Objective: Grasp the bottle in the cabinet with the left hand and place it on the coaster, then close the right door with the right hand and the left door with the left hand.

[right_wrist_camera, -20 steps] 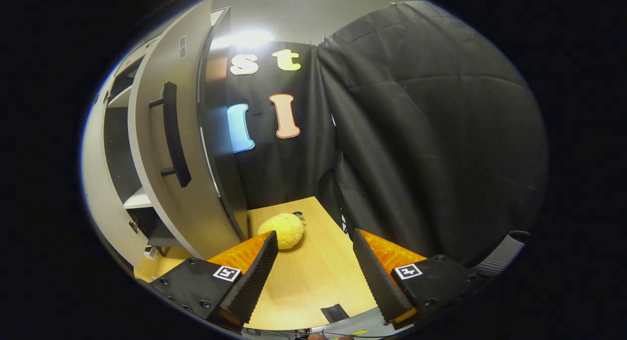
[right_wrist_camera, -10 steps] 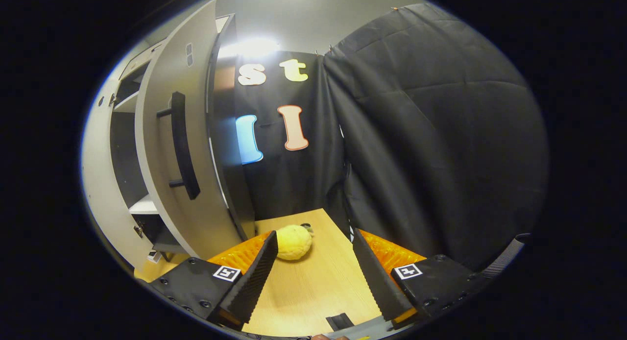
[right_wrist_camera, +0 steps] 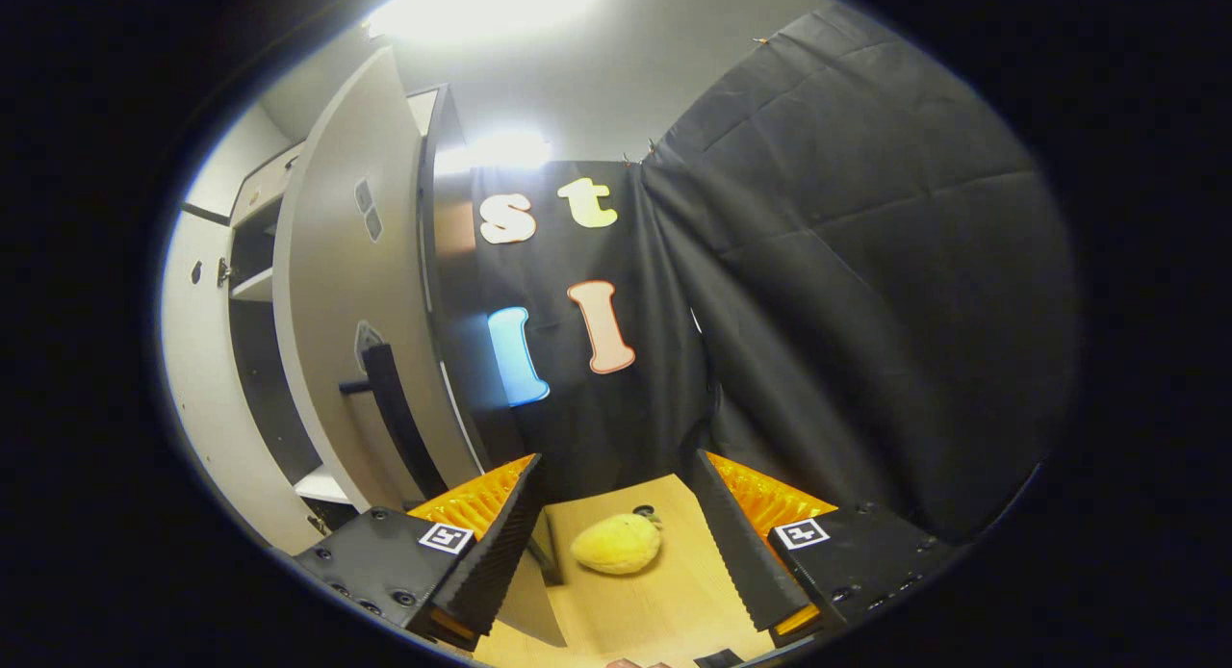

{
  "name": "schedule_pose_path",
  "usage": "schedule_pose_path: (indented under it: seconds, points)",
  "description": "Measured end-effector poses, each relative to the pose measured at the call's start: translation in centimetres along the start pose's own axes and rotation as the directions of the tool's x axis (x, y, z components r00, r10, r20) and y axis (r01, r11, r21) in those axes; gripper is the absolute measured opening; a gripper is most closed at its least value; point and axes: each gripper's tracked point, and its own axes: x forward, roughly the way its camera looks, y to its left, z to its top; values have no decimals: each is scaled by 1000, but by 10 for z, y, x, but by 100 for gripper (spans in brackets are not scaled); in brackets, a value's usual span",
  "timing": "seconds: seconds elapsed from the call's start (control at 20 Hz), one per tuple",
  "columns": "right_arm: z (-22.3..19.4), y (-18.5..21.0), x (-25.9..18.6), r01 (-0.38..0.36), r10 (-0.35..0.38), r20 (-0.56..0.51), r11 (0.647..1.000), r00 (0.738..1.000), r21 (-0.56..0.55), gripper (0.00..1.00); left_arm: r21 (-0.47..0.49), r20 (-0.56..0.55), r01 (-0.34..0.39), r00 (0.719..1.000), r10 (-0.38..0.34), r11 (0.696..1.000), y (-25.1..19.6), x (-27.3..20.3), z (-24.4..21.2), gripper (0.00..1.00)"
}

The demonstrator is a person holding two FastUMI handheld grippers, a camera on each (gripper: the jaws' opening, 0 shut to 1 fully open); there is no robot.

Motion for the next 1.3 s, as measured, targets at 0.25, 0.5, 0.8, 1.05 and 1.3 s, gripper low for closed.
schedule_pose_path:
  seconds: [0.25,0.5,0.8,1.05,1.3]
  points:
    - [27,13,19,-24,29,69,997,997,-79,94,40,-13,-23,1000,23,999,14,55,27,93]
    - [25,33,36,-93,101,40,982,994,-166,98,35,-12,5,1000,-4,999,1,91,24,94]
    - [8,60,49,-211,204,-57,960,977,-184,93,40,-71,16,997,-13,999,-8,121,3,94]
    - [6,68,46,-246,236,-78,953,969,-178,92,34,-62,7,998,-5,999,-9,138,4,94]
    - [-2,99,39,-332,321,-94,933,942,-137,93,32,-68,12,998,-10,999,-13,152,-4,94]
